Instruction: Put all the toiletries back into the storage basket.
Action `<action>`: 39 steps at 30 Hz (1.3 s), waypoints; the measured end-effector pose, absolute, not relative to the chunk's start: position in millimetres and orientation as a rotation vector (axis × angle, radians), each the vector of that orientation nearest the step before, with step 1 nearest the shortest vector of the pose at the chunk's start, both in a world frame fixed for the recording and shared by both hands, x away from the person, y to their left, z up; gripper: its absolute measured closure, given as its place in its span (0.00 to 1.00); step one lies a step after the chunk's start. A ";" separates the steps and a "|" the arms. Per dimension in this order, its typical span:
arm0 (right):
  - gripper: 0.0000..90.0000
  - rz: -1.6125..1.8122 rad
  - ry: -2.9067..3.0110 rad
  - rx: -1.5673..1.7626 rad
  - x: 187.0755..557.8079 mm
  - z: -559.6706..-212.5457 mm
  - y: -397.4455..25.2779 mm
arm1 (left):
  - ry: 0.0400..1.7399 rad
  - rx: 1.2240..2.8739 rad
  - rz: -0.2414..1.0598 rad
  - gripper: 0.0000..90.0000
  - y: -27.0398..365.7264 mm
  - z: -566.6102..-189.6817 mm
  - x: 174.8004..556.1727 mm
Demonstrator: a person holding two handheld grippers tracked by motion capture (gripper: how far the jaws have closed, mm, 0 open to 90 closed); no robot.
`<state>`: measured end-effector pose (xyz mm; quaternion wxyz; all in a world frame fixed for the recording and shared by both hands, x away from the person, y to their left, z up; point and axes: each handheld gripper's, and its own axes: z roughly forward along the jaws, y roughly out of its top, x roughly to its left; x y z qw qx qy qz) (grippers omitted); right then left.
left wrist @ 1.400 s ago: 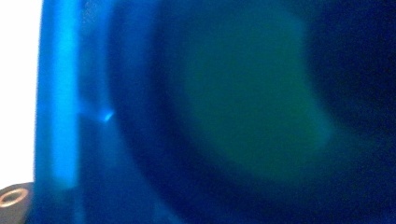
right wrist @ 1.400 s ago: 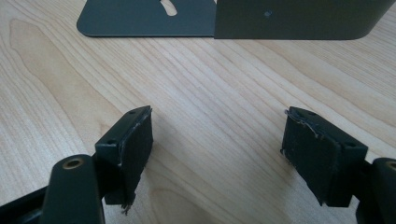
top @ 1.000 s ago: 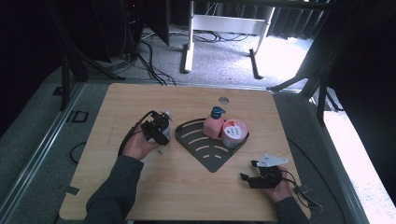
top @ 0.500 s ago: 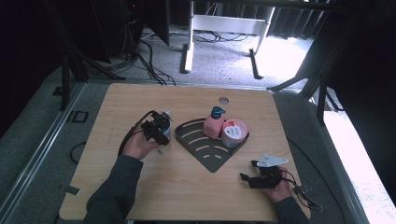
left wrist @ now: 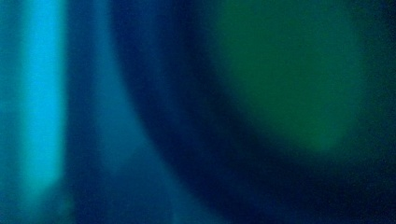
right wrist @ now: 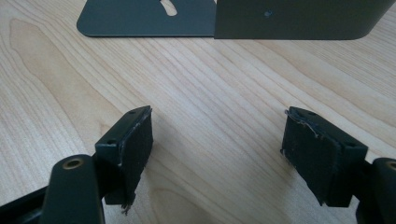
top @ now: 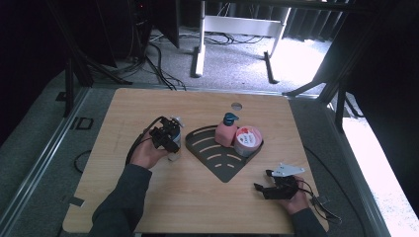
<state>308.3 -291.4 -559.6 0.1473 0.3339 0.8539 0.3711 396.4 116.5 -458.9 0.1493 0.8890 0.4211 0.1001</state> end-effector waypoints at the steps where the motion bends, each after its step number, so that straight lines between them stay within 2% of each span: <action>1: 0.27 1.068 2.457 0.961 308.3 -559.6 -291.4 | 1.211 2.550 0.290 0.62 116.6 -458.5 396.3; 39: 0.27 1.068 2.457 0.961 308.3 -559.6 -291.4 | 1.182 2.463 0.352 0.62 113.0 -429.4 392.0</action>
